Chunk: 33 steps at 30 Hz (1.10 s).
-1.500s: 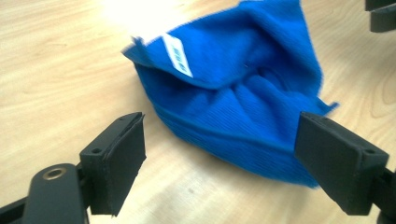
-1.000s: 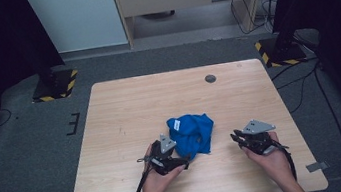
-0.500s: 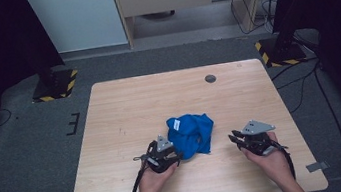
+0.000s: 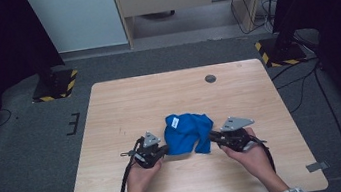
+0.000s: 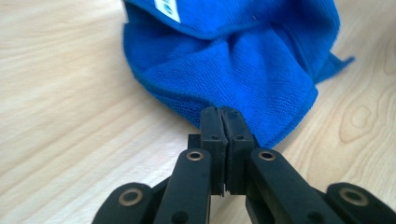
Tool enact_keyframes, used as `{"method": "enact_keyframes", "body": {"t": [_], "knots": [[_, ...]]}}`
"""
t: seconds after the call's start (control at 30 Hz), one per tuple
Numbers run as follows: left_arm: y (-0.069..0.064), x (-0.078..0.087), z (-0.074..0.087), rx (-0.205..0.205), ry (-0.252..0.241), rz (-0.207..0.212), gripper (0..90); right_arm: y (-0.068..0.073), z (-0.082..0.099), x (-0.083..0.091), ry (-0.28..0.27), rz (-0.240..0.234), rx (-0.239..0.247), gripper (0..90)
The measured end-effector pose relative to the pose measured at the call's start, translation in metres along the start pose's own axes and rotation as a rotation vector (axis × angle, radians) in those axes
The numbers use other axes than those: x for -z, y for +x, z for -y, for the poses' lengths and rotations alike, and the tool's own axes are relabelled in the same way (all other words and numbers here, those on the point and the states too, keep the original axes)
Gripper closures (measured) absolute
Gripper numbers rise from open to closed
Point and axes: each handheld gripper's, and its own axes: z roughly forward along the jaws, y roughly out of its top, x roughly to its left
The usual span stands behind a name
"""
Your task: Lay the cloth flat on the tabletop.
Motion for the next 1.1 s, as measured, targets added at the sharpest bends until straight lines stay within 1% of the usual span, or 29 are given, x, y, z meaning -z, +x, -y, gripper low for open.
{"method": "enact_keyframes", "body": {"t": [0.03, 0.13, 0.2, 0.3, 0.4, 0.47, 0.5, 0.53, 0.57, 0.6, 0.63, 0.67, 0.7, 0.73, 0.8, 0.83, 0.9, 0.97, 1.03, 1.1], "knots": [[0.002, 0.002, 0.0, 0.013, -0.01, 0.0, 88.5, 0.002, -0.006, -0.006, -0.002, -0.002, 0.008, 76.7], [0.007, 0.004, 0.0, 0.03, -0.024, -0.004, 88.5, 0.008, -0.021, -0.021, -0.005, -0.017, 0.017, 71.3], [0.008, 0.005, 0.001, 0.03, -0.027, -0.01, 88.5, 0.012, -0.031, -0.034, 0.005, -0.009, 0.038, 65.7], [0.008, 0.006, 0.0, 0.031, -0.035, -0.01, 88.4, 0.013, -0.038, -0.049, 0.027, 0.016, 0.05, 57.3], [0.007, 0.007, -0.002, 0.027, -0.04, -0.003, 88.5, 0.012, -0.038, -0.061, 0.062, 0.065, 0.073, 52.2], [0.008, 0.008, -0.002, 0.022, -0.044, -0.003, 88.5, 0.009, -0.034, -0.067, 0.101, 0.118, 0.091, 47.9], [0.008, 0.009, -0.003, 0.023, -0.044, -0.003, 88.6, 0.007, -0.033, -0.067, 0.112, 0.154, 0.104, 44.9], [0.009, 0.009, -0.003, 0.022, -0.042, -0.002, 88.6, 0.006, -0.031, -0.067, 0.114, 0.186, 0.106, 41.9], [0.01, 0.009, -0.003, 0.024, -0.039, -0.005, 88.7, 0.004, -0.028, -0.067, 0.108, 0.205, 0.089, 39.7], [0.011, 0.009, -0.003, 0.027, -0.04, -0.007, 88.6, 0.002, -0.026, -0.066, 0.106, 0.22, 0.067, 44.0], [0.012, 0.009, -0.003, 0.027, -0.04, -0.009, 88.6, 0.0, -0.022, -0.065, 0.109, 0.219, 0.065, 51.3], [0.012, 0.009, -0.003, 0.031, -0.043, -0.011, 88.6, -0.001, -0.019, -0.065, 0.118, 0.213, 0.069, 56.5], [0.013, 0.01, -0.003, 0.034, -0.047, -0.013, 88.6, -0.002, -0.016, -0.065, 0.127, 0.205, 0.073, 66.0], [0.014, 0.011, -0.003, 0.039, -0.052, -0.016, 88.6, -0.003, -0.013, -0.064, 0.129, 0.187, 0.071, 75.2], [0.016, 0.013, -0.002, 0.043, -0.059, -0.021, 88.6, -0.006, -0.009, -0.06, 0.106, 0.17, 0.052, 83.1], [0.016, 0.014, -0.002, 0.045, -0.06, -0.024, 88.6, -0.009, -0.007, -0.056, 0.094, 0.16, 0.033, 84.5], [0.019, 0.014, -0.002, 0.051, -0.062, -0.03, 88.6, -0.013, -0.004, -0.05, 0.095, 0.149, 0.016, 85.9], [0.021, 0.014, -0.001, 0.056, -0.058, -0.033, 88.7, -0.02, 0.002, -0.043, 0.096, 0.153, 0.002, 86.4], [0.023, 0.014, -0.001, 0.059, -0.057, -0.036, 88.7, -0.027, 0.008, -0.036, 0.094, 0.152, -0.024, 86.5], [0.023, 0.014, 0.0, 0.055, -0.052, -0.035, 88.7, -0.036, 0.015, -0.03, 0.105, 0.159, -0.046, 86.5]]}}
